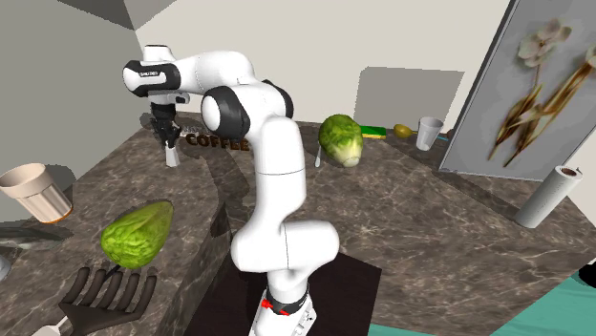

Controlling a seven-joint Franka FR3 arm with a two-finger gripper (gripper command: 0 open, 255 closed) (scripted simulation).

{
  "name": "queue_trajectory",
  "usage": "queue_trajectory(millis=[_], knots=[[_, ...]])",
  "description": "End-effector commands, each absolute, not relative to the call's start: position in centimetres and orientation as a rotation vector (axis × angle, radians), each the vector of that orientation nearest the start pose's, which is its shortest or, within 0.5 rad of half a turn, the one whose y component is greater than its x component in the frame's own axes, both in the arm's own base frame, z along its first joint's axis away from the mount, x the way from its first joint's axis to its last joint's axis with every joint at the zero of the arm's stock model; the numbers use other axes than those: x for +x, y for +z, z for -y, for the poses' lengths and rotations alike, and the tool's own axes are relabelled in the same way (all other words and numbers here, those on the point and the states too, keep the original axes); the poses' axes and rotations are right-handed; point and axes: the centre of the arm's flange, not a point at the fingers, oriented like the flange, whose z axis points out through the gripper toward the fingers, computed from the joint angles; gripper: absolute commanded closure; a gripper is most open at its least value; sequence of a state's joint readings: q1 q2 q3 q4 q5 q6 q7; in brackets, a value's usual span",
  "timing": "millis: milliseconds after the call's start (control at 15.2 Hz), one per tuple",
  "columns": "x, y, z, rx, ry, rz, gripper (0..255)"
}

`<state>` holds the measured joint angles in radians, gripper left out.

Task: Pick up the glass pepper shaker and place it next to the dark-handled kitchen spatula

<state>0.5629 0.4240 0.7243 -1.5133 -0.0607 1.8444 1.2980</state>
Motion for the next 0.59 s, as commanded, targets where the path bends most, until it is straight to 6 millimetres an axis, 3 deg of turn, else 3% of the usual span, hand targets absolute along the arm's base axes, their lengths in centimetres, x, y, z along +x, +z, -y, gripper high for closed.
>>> queue_trajectory(millis=[0, 462, 528], knots=[[25.57, 46.5, -61.03, -3.053, 0.315, -0.062, 255], [25.58, 46.5, -61.04, -3.053, 0.315, -0.063, 255], [25.58, 46.5, -61.04, -3.053, 0.315, -0.063, 0]])
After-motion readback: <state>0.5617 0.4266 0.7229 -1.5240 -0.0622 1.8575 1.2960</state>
